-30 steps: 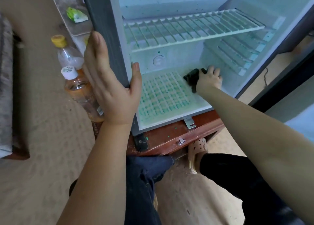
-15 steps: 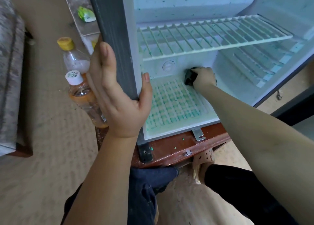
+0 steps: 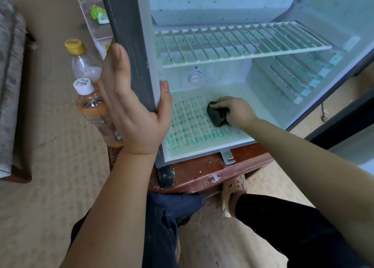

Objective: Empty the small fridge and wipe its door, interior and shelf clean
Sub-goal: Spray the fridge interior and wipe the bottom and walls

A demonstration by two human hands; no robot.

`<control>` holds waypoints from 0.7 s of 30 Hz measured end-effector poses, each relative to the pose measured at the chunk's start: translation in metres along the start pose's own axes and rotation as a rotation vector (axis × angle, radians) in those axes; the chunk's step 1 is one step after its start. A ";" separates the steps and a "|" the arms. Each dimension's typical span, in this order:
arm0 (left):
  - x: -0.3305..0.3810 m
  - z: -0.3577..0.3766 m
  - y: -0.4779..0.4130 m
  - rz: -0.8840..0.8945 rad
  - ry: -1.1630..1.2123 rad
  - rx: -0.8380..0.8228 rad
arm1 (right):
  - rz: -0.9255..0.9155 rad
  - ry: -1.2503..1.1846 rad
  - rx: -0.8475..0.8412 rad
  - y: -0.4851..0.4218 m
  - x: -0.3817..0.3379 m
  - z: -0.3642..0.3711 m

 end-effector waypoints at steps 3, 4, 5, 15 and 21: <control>-0.001 0.000 0.000 -0.025 0.006 -0.015 | -0.032 0.011 -0.033 0.052 -0.003 0.007; -0.001 0.000 0.000 -0.032 0.016 -0.023 | -0.035 0.015 -0.048 0.066 -0.004 0.010; -0.001 0.001 0.000 -0.039 0.025 -0.027 | -0.043 0.022 -0.057 0.078 -0.004 0.013; -0.002 0.002 0.001 -0.020 0.058 0.000 | -0.031 0.016 -0.047 0.040 -0.001 -0.001; -0.003 0.004 0.004 0.033 0.028 0.011 | 0.401 -0.124 0.254 -0.030 0.036 -0.031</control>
Point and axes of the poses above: each hand's wrist, its own y-axis away from the middle knuckle, its own z-axis out of the palm, x = y × z, the point moved 10 cm from there along -y, towards the middle knuckle, and after that the axes turned 13 degrees about -x, right-handed, at the moved point
